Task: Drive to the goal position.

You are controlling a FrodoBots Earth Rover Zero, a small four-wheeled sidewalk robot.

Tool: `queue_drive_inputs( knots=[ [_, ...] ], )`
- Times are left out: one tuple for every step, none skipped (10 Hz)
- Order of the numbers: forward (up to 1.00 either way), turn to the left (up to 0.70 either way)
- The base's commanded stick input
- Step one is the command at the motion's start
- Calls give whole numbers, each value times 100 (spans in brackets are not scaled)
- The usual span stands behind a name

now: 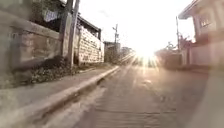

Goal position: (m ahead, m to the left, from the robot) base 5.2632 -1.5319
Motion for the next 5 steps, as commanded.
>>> queue_drive_inputs(
  knots=[
    [100, 0],
    [100, 0],
    [100, 0],
    [100, -5],
    [100, -30]
  ],
)
